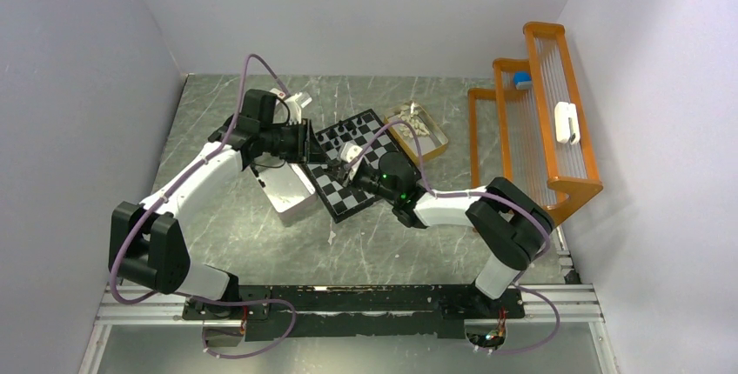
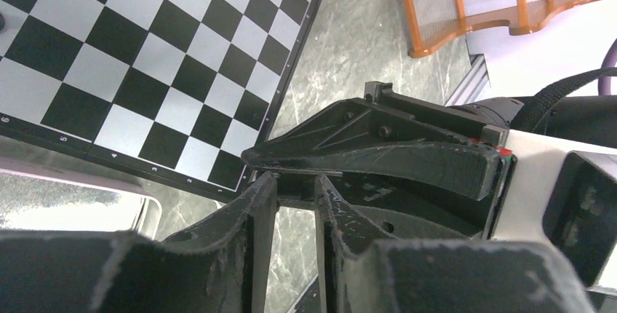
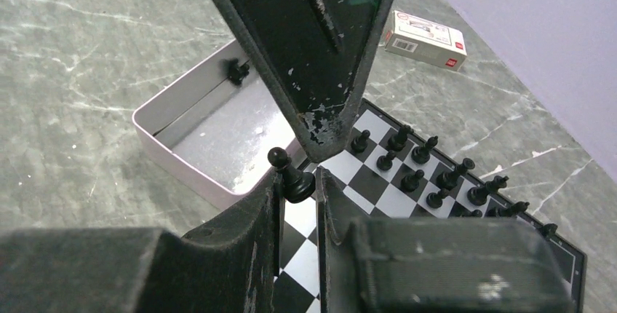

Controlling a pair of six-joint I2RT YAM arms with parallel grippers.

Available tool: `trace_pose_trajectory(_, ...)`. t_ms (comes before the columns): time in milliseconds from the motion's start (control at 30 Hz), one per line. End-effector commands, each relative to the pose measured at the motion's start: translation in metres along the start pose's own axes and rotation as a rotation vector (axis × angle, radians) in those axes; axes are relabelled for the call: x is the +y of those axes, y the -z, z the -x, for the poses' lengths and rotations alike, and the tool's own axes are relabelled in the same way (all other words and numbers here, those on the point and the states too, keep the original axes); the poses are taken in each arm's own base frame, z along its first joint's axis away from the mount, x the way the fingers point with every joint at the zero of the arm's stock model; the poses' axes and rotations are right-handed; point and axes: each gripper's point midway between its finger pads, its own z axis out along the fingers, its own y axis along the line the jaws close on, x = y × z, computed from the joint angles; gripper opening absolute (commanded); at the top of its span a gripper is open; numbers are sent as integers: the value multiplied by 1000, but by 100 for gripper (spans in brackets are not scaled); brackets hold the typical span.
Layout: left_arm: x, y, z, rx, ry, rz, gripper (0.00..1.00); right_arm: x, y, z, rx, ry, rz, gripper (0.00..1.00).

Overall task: Set up the chess pieces on the board
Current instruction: Place the chess piece on the chessboard.

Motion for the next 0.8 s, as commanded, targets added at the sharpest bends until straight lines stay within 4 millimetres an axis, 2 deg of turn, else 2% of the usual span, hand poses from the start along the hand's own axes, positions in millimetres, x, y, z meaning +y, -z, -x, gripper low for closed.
trace_pose_trajectory(0, 3, 1, 12, -39, -46, 57, 34, -12, 1, 8, -55, -48, -56, 19)
trace_pose_trajectory(133, 12, 2, 11, -44, -60, 113, 39, -17, 2, 8, -65, -68, -73, 19)
trace_pose_trajectory(267, 10, -2, 10, -44, -59, 87, 34, -20, 3, 8, -67, -84, -81, 19)
trace_pose_trajectory(767, -1, -15, 3, -14, -51, 29, 26, -28, 1, 6, -55, -135, -117, 19)
